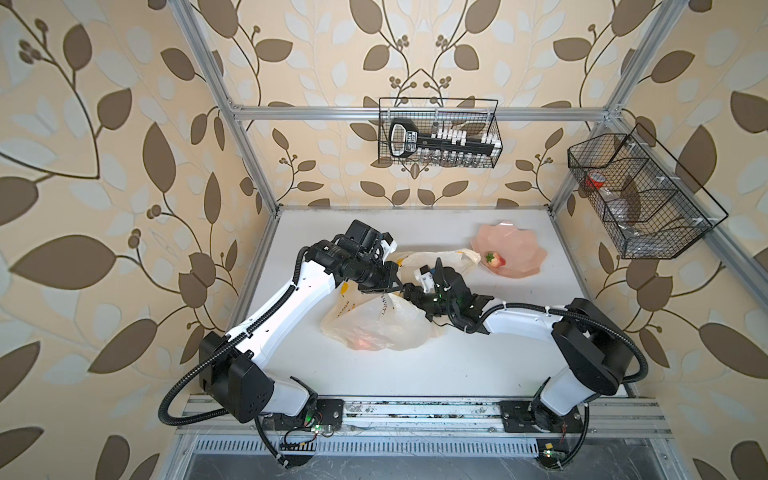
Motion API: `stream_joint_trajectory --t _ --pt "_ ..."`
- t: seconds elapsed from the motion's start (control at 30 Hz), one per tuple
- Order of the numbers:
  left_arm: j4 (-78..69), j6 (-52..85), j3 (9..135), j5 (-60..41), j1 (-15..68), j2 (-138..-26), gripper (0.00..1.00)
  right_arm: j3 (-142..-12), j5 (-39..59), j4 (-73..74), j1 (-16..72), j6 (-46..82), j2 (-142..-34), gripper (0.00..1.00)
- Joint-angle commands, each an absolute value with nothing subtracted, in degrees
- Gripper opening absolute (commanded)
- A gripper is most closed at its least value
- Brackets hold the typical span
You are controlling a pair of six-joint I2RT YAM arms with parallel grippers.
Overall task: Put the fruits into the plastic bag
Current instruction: 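Withdraw the right gripper from the bag back over the fruit bowl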
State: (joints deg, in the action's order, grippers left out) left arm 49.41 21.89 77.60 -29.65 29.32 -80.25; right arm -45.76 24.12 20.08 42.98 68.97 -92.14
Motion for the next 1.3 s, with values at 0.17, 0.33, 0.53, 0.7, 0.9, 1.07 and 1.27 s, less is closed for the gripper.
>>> stream_joint_trajectory --t 0.17,0.33,0.53,0.7,0.9,1.07,1.27 --pt "48.69 21.97 78.52 -30.5 29.78 -79.1 0.0 -38.65 20.56 15.18 40.11 68.66 -81.7 0.94" --pt "48.52 21.88 78.13 -30.63 29.79 -78.66 0.0 -36.26 18.73 9.16 37.7 66.67 -75.32 0.94" --pt "48.64 21.88 77.74 -30.5 29.76 -78.05 0.0 -33.88 17.79 2.66 33.9 65.05 -67.49 0.97" --pt "47.83 22.48 76.82 -30.72 29.8 -77.5 0.0 -35.04 16.26 -4.46 31.55 60.87 -62.8 1.0" --pt "46.98 22.89 76.21 -30.85 29.82 -77.09 0.0 -37.33 11.61 -13.55 30.89 55.65 -58.56 1.0" --pt "46.76 22.94 76.02 -30.94 29.8 -76.57 0.0 -39.33 10.21 -17.81 29.42 52.88 -57.3 1.0" --pt "46.85 22.9 75.59 -31.11 29.85 -76.29 0.0 -47.4 6.75 -27.84 25.44 45.55 -60.54 1.0"
